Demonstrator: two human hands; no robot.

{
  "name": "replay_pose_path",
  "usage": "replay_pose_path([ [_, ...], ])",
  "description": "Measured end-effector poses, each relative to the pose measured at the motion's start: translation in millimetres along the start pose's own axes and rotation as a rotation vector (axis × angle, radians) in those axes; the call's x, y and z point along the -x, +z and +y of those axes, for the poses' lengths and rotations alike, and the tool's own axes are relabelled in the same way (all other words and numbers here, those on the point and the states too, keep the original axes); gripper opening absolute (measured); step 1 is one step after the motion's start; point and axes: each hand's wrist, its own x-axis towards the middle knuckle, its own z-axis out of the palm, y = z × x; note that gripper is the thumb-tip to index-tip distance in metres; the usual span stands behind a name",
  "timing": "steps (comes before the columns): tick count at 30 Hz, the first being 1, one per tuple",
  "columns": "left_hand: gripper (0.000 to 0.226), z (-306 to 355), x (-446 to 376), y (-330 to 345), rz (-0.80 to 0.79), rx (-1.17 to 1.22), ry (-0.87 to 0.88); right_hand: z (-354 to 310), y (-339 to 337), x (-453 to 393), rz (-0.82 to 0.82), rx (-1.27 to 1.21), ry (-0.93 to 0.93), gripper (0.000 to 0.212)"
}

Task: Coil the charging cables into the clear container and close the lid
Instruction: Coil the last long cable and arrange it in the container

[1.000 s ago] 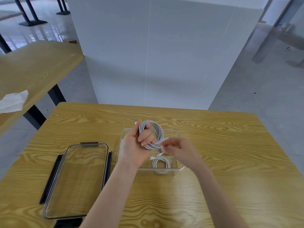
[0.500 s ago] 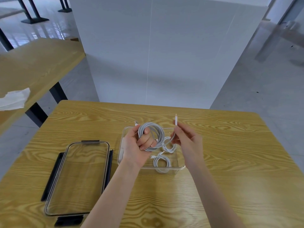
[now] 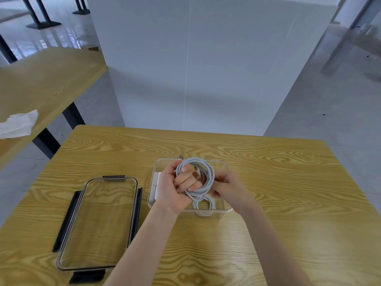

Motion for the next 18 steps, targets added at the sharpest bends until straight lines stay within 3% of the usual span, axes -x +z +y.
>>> replay_pose_path([
  [5,0.046,-1,-3,-1,0.125,0.011,-0.001,-3,4,-2,0.019,-0.451,0.165,0.036],
  [7,0.049,-3,-5,-3,0.171,0.001,0.004,-2,6,-3,0.07,-0.495,0.179,0.031],
  [11,0.054,-10,-8,-6,0.236,-0.072,0.0,10,16,-3,0.248,0.059,0.0,0.036],
  [13,0.055,-11,-7,-6,0.254,-0.067,-0.007,14,18,-5,0.347,0.288,-0.139,0.029],
  [18,0.054,-12,-7,-7,0.289,-0.098,-0.011,25,15,-10,0.412,0.78,-0.426,0.02],
])
